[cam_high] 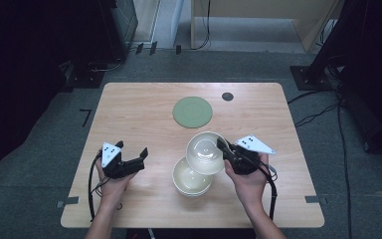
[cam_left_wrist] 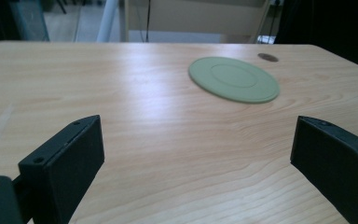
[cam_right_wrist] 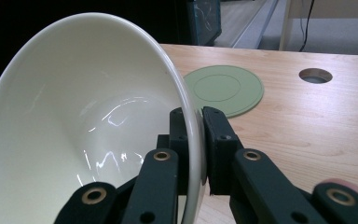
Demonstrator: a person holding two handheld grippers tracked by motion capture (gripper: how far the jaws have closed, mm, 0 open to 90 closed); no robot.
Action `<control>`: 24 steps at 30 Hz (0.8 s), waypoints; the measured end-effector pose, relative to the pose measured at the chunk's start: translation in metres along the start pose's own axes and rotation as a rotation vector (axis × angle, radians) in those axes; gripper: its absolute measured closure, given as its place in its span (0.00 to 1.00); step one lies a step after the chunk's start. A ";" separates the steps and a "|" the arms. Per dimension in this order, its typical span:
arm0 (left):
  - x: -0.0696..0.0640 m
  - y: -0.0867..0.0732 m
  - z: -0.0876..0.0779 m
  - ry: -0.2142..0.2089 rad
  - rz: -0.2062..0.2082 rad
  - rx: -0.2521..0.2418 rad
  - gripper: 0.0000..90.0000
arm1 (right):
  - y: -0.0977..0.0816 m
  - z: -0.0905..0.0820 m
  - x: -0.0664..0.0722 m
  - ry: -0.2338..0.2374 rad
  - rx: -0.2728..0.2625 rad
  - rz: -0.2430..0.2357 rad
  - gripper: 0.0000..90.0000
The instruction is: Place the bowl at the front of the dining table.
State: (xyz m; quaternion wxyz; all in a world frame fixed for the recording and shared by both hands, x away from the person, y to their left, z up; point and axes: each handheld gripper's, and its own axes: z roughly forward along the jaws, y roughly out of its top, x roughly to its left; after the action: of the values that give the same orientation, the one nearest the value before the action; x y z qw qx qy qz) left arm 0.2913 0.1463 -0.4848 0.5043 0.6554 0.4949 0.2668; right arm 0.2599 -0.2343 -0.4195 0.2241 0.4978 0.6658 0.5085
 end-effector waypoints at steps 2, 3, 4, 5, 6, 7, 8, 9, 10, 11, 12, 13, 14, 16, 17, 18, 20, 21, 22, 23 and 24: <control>0.006 -0.004 0.001 0.014 -0.010 0.007 0.03 | 0.001 0.001 -0.001 -0.004 -0.002 0.002 0.93; 0.007 -0.005 0.002 0.017 -0.010 0.015 0.03 | 0.002 0.001 -0.002 -0.003 -0.004 0.001 0.94; 0.008 -0.008 0.004 0.023 -0.008 0.024 0.03 | 0.002 0.002 -0.002 -0.004 -0.005 0.001 0.94; 0.009 -0.010 0.005 0.022 -0.006 0.025 0.03 | 0.004 0.002 -0.003 -0.008 -0.008 0.002 0.94; 0.009 -0.012 0.006 0.022 -0.003 0.029 0.03 | 0.005 0.002 -0.003 -0.009 -0.009 0.001 0.94; 0.009 -0.015 0.008 0.027 0.005 0.042 0.03 | 0.007 0.002 -0.003 -0.011 -0.011 0.000 0.93; 0.009 -0.018 0.011 0.030 0.007 0.053 0.03 | 0.011 0.004 -0.005 -0.014 -0.018 -0.002 0.93; 0.009 -0.018 0.011 0.030 0.007 0.053 0.03 | 0.011 0.004 -0.005 -0.014 -0.018 -0.002 0.93; 0.009 -0.020 0.013 0.029 0.007 0.066 0.03 | 0.012 0.004 -0.005 -0.016 -0.021 -0.001 0.93; 0.008 -0.020 0.014 0.033 0.017 0.062 0.03 | 0.015 0.005 -0.006 -0.016 -0.027 0.001 0.94; 0.008 -0.021 0.013 0.033 0.019 0.053 0.03 | 0.017 0.006 -0.008 -0.019 -0.030 0.004 0.93; 0.008 -0.021 0.013 0.032 0.019 0.054 0.03 | 0.019 0.007 -0.008 -0.022 -0.033 0.009 0.94; 0.008 -0.021 0.013 0.031 0.019 0.055 0.03 | 0.020 0.008 -0.009 -0.023 -0.036 0.008 0.93; 0.008 -0.022 0.013 0.031 0.016 0.053 0.03 | 0.023 0.010 -0.011 -0.026 -0.040 0.014 0.94; 0.008 -0.022 0.013 0.031 0.014 0.053 0.03 | 0.025 0.012 -0.012 -0.028 -0.044 0.015 0.93; 0.008 -0.022 0.013 0.032 0.011 0.052 0.03 | 0.026 0.013 -0.013 -0.031 -0.045 0.017 0.93; 0.008 -0.022 0.013 0.035 0.004 0.055 0.03 | 0.031 0.017 -0.015 -0.038 -0.049 0.023 0.93; 0.008 -0.022 0.013 0.036 0.001 0.057 0.03 | 0.033 0.019 -0.016 -0.041 -0.051 0.023 0.93; 0.008 -0.022 0.014 0.037 -0.001 0.058 0.03 | 0.034 0.021 -0.017 -0.045 -0.053 0.024 0.93; 0.008 -0.022 0.014 0.037 -0.001 0.059 0.03 | 0.037 0.023 -0.018 -0.049 -0.056 0.024 0.93; 0.009 -0.022 0.014 0.039 -0.002 0.062 0.03 | 0.038 0.025 -0.019 -0.051 -0.055 0.025 0.93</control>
State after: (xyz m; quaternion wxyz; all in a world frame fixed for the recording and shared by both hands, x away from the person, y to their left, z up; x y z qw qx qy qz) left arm 0.2980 0.1487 -0.5112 0.4743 0.6647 0.5134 0.2638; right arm 0.3041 -0.2402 -0.3987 0.2482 0.5125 0.6393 0.5167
